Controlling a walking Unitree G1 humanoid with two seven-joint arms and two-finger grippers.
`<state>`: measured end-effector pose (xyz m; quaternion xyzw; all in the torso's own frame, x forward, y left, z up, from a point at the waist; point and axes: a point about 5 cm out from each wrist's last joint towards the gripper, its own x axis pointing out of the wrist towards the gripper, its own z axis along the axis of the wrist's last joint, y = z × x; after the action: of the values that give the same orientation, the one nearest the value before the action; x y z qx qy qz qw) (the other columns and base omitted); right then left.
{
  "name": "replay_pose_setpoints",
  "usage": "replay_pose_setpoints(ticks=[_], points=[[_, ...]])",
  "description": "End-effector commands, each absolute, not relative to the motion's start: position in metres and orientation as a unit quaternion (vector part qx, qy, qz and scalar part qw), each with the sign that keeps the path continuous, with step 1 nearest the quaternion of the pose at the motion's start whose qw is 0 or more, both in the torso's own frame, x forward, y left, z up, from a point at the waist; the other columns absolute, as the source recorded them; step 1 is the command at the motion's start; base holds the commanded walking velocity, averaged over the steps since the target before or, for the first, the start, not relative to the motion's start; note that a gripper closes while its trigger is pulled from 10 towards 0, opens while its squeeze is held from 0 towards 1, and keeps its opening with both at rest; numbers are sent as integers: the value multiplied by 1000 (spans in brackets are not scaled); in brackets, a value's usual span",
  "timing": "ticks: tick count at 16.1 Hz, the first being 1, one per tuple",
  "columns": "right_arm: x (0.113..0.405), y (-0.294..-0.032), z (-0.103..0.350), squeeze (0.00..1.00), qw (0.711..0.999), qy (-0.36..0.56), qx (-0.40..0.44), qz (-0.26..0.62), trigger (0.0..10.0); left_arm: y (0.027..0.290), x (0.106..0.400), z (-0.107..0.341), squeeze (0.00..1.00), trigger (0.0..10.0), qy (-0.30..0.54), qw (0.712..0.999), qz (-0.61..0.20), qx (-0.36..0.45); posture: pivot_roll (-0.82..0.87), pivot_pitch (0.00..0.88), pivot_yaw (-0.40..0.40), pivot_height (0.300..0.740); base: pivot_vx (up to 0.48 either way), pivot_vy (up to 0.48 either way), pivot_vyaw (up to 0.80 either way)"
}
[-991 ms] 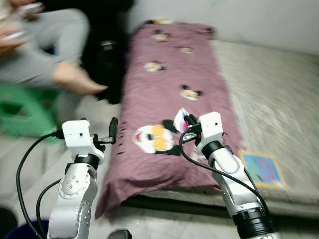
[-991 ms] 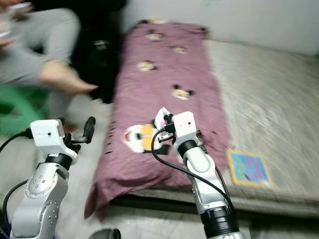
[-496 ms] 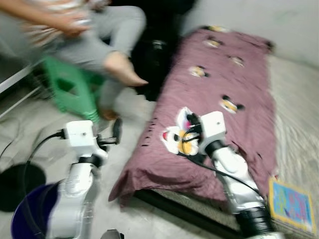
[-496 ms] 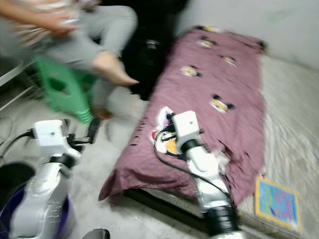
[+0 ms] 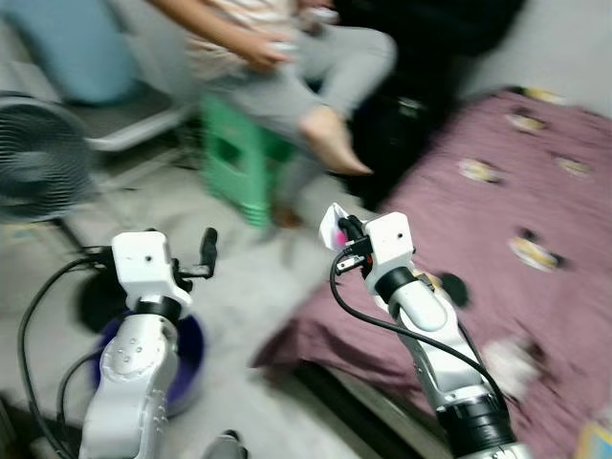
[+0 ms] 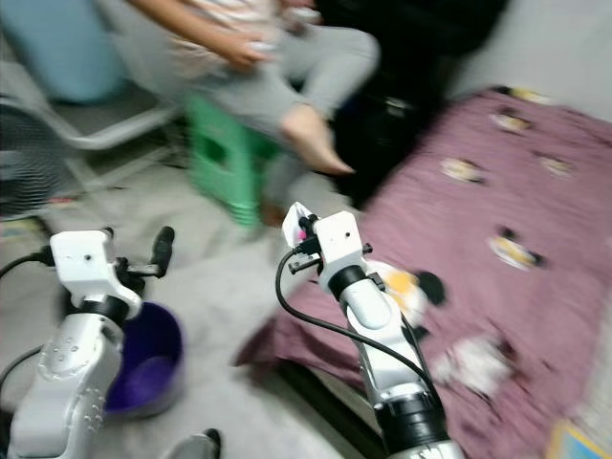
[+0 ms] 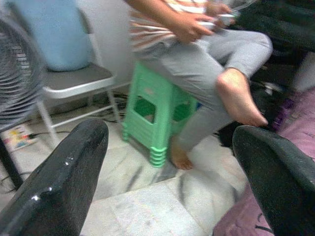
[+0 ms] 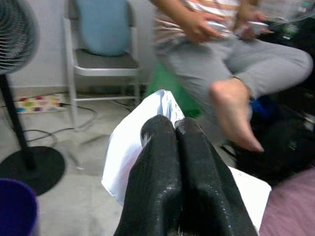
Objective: Clean up the room
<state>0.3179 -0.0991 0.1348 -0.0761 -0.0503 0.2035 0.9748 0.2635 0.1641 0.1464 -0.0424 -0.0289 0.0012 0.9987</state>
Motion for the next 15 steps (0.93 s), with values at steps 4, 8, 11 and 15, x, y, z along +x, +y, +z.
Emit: replay_pose_setpoints(ticks=[4, 8, 11, 15], points=[[319, -101, 134, 0, 975, -50, -82, 201, 10000, 165, 265, 148, 0, 10000, -34, 999, 6, -32, 23, 110, -97, 740, 0, 0, 800], [320, -99, 133, 0, 974, -50, -83, 206, 10000, 165, 265, 148, 0, 10000, -37, 999, 9, -33, 25, 108, -103, 740, 0, 0, 800], [319, -92, 133, 0, 970, -50, -67, 227, 10000, 164, 266, 151, 0, 10000, -45, 998, 17, -31, 51, 98, -142, 740, 0, 0, 502], [328, -80, 138, 0, 960, -55, -75, 263, 10000, 166, 261, 152, 0, 10000, -56, 996, 56, -48, 71, 91, -202, 740, 0, 0, 0]])
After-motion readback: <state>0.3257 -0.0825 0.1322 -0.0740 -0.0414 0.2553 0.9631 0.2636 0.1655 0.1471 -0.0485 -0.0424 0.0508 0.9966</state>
